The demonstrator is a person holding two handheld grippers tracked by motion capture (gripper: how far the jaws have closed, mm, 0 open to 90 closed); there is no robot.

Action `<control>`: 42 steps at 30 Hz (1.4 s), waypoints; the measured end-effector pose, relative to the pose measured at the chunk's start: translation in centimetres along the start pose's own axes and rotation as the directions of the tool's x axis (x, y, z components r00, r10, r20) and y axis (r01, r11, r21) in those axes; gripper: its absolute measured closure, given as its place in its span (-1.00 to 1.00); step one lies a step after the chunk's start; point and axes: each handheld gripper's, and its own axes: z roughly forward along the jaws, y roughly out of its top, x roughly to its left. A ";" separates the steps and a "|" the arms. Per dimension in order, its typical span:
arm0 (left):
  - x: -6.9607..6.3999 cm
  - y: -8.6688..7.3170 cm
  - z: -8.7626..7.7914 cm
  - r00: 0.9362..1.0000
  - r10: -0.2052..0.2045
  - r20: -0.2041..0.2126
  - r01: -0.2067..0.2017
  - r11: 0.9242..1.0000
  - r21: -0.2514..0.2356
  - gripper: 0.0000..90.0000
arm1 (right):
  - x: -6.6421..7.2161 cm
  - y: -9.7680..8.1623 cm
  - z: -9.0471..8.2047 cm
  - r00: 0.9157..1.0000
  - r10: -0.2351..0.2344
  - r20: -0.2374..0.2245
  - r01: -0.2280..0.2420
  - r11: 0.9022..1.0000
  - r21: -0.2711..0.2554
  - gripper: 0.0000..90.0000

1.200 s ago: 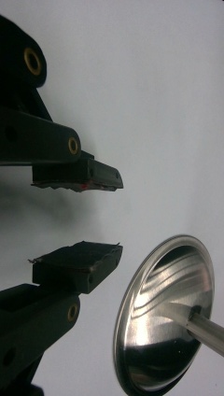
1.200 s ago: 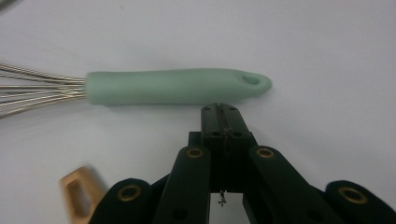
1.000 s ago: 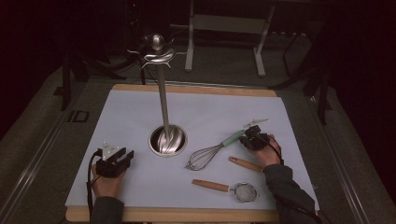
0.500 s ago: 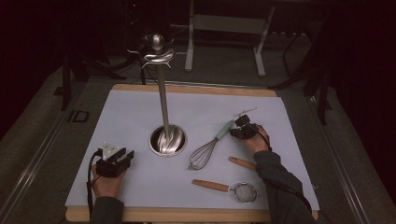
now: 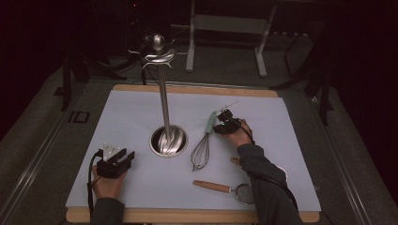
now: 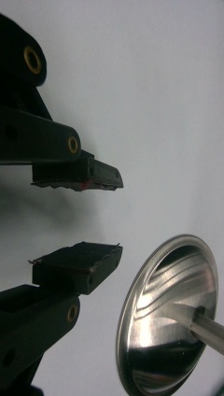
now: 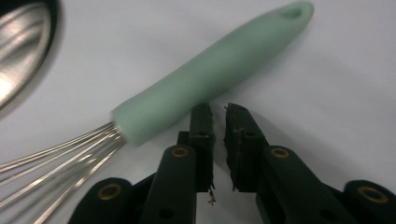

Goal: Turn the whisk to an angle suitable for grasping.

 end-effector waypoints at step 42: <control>-0.1 0.0 0.0 1.000 0.000 -0.008 0.000 1.000 -0.003 0.33 | 1.6 0.3 -1.0 0.988 0.110 -0.110 -0.097 0.989 0.110 0.45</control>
